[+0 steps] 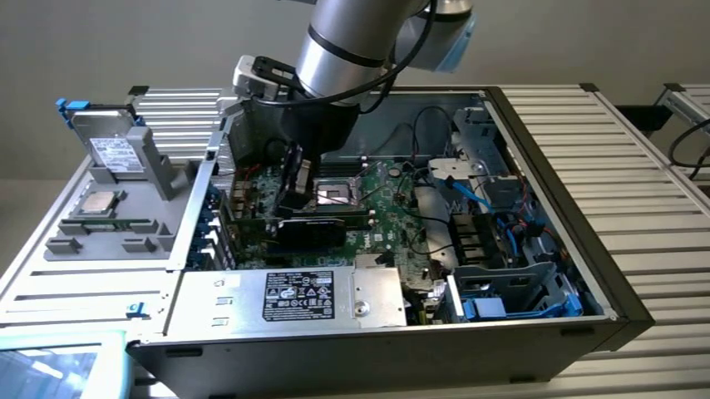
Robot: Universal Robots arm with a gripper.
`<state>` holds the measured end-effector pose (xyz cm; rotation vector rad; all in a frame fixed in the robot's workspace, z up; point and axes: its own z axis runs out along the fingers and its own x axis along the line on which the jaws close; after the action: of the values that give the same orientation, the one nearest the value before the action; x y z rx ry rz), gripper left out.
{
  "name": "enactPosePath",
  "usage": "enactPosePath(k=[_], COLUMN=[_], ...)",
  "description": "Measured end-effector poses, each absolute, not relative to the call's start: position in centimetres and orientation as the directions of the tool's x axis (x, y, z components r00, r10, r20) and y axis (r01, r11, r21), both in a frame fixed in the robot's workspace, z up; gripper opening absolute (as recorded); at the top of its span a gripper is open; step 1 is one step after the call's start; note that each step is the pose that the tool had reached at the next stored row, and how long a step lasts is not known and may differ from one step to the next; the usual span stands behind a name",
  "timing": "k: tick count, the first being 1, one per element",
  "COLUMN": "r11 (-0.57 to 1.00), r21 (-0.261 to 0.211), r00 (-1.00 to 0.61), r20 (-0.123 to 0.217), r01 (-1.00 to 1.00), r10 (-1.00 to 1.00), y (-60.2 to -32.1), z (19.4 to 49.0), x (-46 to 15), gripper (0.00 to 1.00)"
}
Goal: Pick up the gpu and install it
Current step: 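Insert the gpu into the slot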
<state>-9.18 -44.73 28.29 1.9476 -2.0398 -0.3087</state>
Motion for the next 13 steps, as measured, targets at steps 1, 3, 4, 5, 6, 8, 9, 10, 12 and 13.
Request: enactPosePath(k=[1,3,4,5,6,8,9,10,12,13], r11=[0.056,0.054,0.051,0.049,0.046,0.040,0.037,0.034,0.027,0.024], r21=[0.356,0.347,0.341,0.335,0.329,0.317,0.310,0.302,0.285,0.277], r00=[-0.033,-0.032,-0.030,-0.028,-0.026,-0.021,-0.019,-0.016,-0.011,-0.008], r20=[0.069,0.069,0.068,0.068,0.066,0.063,0.062,0.061,0.060,0.060], r01=[-0.933,-0.936,-0.939,-0.941,-0.943,-0.947,-0.950,-0.953,-0.958,-0.961], r10=[-0.997,-0.997,-0.997,-0.997,-0.997,-0.998,-0.998,-0.998,-0.998,-0.998], y=[-44.72,-44.72,-44.72,-44.72,-44.72,-44.72,-44.72,-44.72,-44.72,-44.72], z=[28.29,28.31,28.32,28.33,28.34,28.35,28.35,28.35,28.34,28.34], x=[-9.17,-9.17,-9.14,-9.09,-9.01,-8.87,-8.81,-8.74,-8.62,-8.58], gripper=[0.28,0.22,0.16,0.12,0.12,0.12,0.12,0.12,0.12,0.12])
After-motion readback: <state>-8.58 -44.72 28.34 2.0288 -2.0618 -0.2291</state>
